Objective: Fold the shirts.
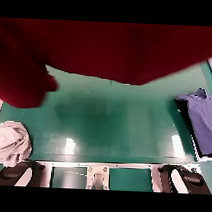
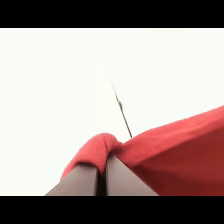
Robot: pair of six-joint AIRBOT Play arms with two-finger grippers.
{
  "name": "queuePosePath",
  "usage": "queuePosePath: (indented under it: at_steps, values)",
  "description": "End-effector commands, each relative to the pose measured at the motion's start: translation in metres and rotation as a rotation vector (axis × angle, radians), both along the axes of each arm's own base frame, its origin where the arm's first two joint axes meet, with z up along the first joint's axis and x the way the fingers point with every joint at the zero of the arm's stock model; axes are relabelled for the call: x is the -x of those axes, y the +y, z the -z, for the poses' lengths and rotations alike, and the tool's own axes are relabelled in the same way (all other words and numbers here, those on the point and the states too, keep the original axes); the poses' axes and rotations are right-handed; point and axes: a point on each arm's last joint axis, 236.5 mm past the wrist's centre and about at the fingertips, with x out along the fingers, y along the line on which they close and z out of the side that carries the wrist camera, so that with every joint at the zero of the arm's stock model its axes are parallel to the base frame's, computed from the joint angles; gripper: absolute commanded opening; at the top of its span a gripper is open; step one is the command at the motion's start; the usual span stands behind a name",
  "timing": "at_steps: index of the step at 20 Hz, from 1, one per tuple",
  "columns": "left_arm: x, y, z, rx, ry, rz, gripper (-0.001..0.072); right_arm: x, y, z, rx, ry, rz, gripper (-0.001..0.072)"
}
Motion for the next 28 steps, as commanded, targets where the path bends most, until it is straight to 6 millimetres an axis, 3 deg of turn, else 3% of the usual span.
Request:
queuePosePath:
  at_steps: [1,2,4,7,9,11,14,16,19,21,23,24,25,26,28]
  values:
    - [0.036,-0.013,-0.017,-0.018,-0.070,0.053,0.0029,0.049,-0.015,-0.045,-0.013,-0.155,0.110,0.0017]
    - [0.023,-0.012,-0.008,-0.013,-0.032,0.054,0.0029,0.040,-0.018,-0.039,-0.009,-0.128,0.117,0.0017]
    - [-0.015,-0.009,0.016,0.007,0.060,0.050,0.0029,0.002,-0.024,-0.011,-0.031,-0.013,0.109,0.0016]
    - [-0.102,-0.010,0.080,0.055,0.291,0.085,0.0029,-0.083,-0.038,0.069,-0.076,0.246,0.098,0.0017]
    - [-0.175,-0.017,0.145,0.121,0.498,0.141,0.0029,-0.140,-0.043,0.145,-0.131,0.458,0.069,0.0016]
    - [-0.248,-0.031,0.229,0.166,0.703,0.195,0.0029,-0.191,-0.054,0.227,-0.176,0.654,0.080,0.0016]
    - [-0.342,-0.075,0.361,0.135,0.880,0.212,0.0030,-0.254,-0.072,0.337,-0.213,0.881,0.110,0.0017]
    - [-0.384,-0.106,0.434,0.169,0.970,0.196,0.0029,-0.290,-0.082,0.402,-0.253,1.001,0.128,0.0016]
    - [-0.406,-0.149,0.522,0.209,1.102,0.213,0.0029,-0.323,-0.086,0.481,-0.317,1.142,0.136,0.0017]
    - [-0.409,-0.154,0.553,0.208,1.144,0.201,0.0029,-0.335,-0.089,0.518,-0.340,1.200,0.148,0.0017]
    - [-0.412,-0.148,0.558,0.238,1.168,0.183,0.0033,-0.342,-0.094,0.536,-0.349,1.210,0.170,0.0018]
    - [-0.414,-0.140,0.553,0.277,1.181,0.171,0.0238,-0.342,-0.096,0.536,-0.351,1.207,0.174,0.0093]
    - [-0.417,-0.129,0.545,0.337,1.214,0.163,0.0654,-0.343,-0.100,0.531,-0.352,1.201,0.175,0.0348]
    - [-0.417,-0.119,0.536,0.392,1.264,0.170,0.0697,-0.340,-0.105,0.524,-0.356,1.211,0.167,0.0494]
    - [-0.401,-0.091,0.514,0.386,1.365,0.244,0.0696,-0.322,-0.119,0.508,-0.363,1.273,0.129,0.0495]
